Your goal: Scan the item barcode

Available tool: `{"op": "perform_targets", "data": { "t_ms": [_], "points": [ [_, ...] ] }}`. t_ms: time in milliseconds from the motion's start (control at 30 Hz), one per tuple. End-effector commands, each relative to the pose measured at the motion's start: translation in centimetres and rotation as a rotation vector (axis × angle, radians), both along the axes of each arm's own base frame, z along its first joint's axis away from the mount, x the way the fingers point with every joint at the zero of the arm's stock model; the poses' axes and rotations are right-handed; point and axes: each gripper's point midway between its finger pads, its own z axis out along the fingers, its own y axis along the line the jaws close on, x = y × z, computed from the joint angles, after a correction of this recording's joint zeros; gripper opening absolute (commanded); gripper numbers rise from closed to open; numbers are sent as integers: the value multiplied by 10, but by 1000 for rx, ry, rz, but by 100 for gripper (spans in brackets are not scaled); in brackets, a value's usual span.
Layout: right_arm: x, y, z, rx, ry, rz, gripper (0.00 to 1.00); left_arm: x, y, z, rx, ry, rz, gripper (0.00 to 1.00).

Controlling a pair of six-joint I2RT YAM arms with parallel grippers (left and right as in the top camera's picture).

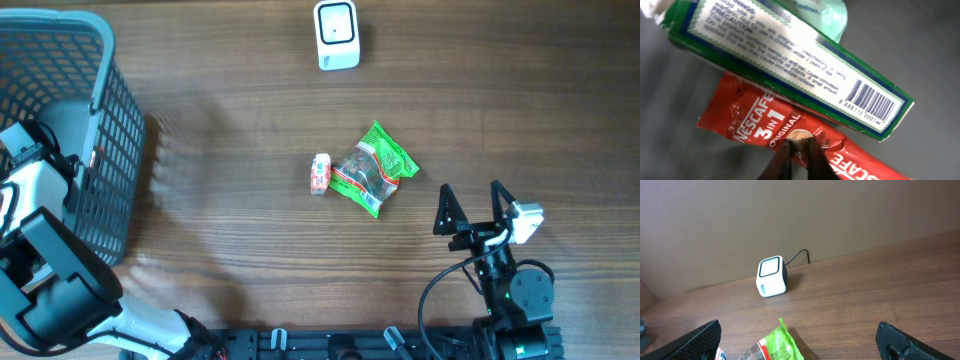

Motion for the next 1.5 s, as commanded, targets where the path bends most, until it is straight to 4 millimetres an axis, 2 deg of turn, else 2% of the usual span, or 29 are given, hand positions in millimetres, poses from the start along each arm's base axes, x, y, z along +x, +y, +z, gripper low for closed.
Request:
{"op": "perform_targets", "data": {
  "t_ms": [0, 67, 100, 167, 200, 300, 333, 400, 433, 467, 500, 533, 567, 633, 667, 700, 733, 833, 900, 967, 1000, 1133, 1200, 1233, 1333, 1400, 1467],
  "points": [
    [0, -2, 1, 2, -7, -11, 100, -21, -19, -27, -79, 85, -111, 4],
    [0, -2, 2, 1, -8, -11, 100, -22, -16, -4, -51, 51, -104, 4],
    [0, -2, 1, 2, -7, -11, 100, -20, -16, 23, -18, -5, -104, 4],
    [0, -2, 1, 2, -7, -11, 100, -16, -17, 60, 35, -94, -113, 4],
    [0, -2, 1, 2, -7, -11, 100, -15, -17, 86, 80, -150, -115, 4],
    [0, -2, 1, 2, -7, -11, 100, -22, -22, 157, 214, -303, -118, 4],
    [0, -2, 1, 2, -7, -11, 100, -27, -26, 176, 248, -341, -119, 4],
    [0, -2, 1, 2, -7, -11, 100, -36, -30, 197, 307, -366, -136, 14],
    [0, -2, 1, 2, -7, -11, 100, -39, -29, 201, 334, -355, -154, 20],
    [0, -2, 1, 1, -7, -11, 100, -42, -28, 202, 359, -328, -172, 45],
    [0, -2, 1, 2, -7, -11, 100, -43, -25, 198, 363, -301, -177, 71],
    [0, -2, 1, 1, -7, -11, 100, -43, -24, 193, 357, -285, -174, 85],
    [0, -2, 1, 2, -7, -11, 99, -41, -22, 186, 343, -269, -173, 94],
    [0, -2, 1, 2, -7, -11, 100, -29, -13, 169, 331, -237, -198, 95],
    [0, -2, 2, 2, -7, -11, 100, -16, -4, 153, 321, -222, -218, 95],
    [0, -2, 1, 2, -7, -11, 100, -10, 0, 141, 307, -210, -224, 95],
    [0, -2, 2, 2, -7, -11, 100, -4, 3, 122, 271, -187, -231, 95],
    [0, -2, 1, 2, -7, -11, 100, 0, 5, 67, 172, -90, -229, 100],
    [0, -2, 2, 1, -8, -11, 100, 0, 6, 40, 129, -46, -232, 100],
    [0, -2, 2, 2, -7, -11, 100, -2, 4, -1, 65, 23, -239, 100],
    [0, -2, 1, 2, -7, -11, 100, -1, 5, -10, 58, 37, -252, 100],
    [0, -2, 1, 2, -7, -11, 100, -5, 2, -36, 27, 93, -302, 100],
    [0, -2, 1, 1, -7, -11, 100, -12, -8, -43, -22, 122, -330, 98],
    [0, -2, 1, 2, -7, -11, 100, -15, -14, -45, -54, 127, -342, 93],
    [0, -2, 2, 1, -8, -11, 100, -7, -49, -47, -180, 64, -585, 88],
    [0, -2, 1, 2, -7, -11, 100, -7, -66, -46, -244, 31, -672, 92],
    [0, -2, 1, 2, -7, -11, 100, -4, -66, -38, -224, 15, -720, 93]
  ]
}}
